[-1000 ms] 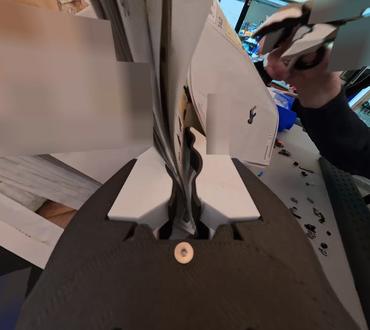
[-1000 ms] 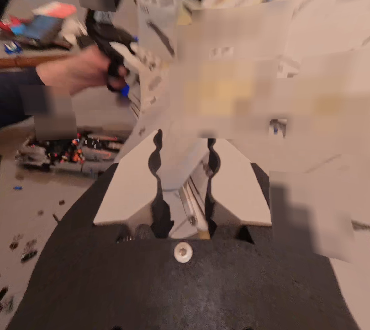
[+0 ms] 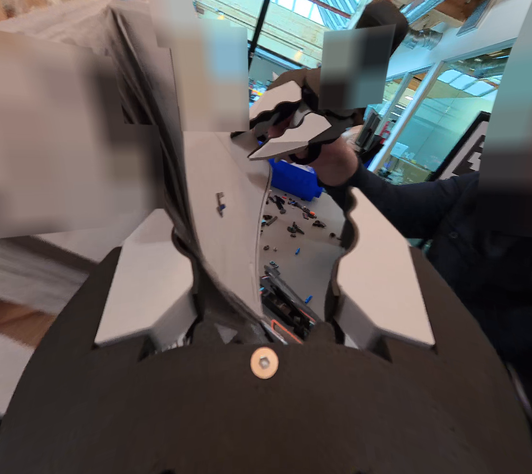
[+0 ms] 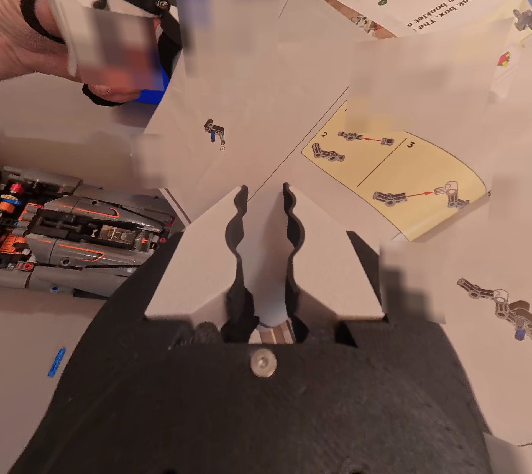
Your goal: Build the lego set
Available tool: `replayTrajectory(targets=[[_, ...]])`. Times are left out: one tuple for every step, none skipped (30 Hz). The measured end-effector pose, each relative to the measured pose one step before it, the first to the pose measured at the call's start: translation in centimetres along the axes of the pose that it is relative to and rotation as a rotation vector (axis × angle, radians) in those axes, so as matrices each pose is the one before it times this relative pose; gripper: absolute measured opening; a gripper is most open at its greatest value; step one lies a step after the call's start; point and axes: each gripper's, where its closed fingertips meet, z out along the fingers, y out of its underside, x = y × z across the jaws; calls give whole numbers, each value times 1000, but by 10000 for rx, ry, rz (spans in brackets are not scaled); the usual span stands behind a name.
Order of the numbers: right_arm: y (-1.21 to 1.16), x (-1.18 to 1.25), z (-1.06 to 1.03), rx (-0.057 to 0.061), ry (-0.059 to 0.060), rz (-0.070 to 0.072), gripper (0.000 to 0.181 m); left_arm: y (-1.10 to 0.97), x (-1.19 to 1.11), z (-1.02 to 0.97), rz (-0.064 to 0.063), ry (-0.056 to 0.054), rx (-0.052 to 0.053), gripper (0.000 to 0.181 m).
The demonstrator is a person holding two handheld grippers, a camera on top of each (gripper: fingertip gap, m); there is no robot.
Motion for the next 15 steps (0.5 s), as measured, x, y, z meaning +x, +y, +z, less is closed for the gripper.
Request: replayTrajectory(targets=[[4,-1,114,-73,100,-122,22,-25,-640,-290,110,-402,91,95],[-78,-2,76,-5,118,-118,22,211,-660,-145,-25,-407,-94,84],[-71,-22,61,10,96,-98,23,360,-695,-39,-117,-391,-224,68],[26,-36,42,-44,22,-69,23,223,-794,-18,-49,-462,-156,47],[19,-70,-22,-31,-69,4,25,-90,-575,5,41,-343,52,26],[-67,-118,-172,24,-168,66,29,-230,-174,14,162,-102,109,5],[-208,-97,-444,132,-206,54,38,-148,-292,80,83,-188,28,0],[-250,316,-803,214,-19,23,51,17,-263,192,-26,-192,-148,0],[-61,867,-1186,176,215,-40,61,-114,-39,165,157,-132,-78,0],[213,1549,-1504,160,491,-88,66,-131,-28,85,202,-154,-95,0],[553,2274,-1670,153,740,-35,71,-210,-74,-42,112,-148,-73,0],[1044,2714,-1555,1,750,103,79,-340,-39,-136,21,-73,20,0],[1552,2907,-1267,-225,630,268,85,-396,-40,-172,-39,-11,79,0],[1828,3027,-940,-328,576,389,91,-353,-151,-169,-12,-60,87,0],[1758,2895,-656,-267,489,446,96,-266,-154,-87,48,-60,59,0]])
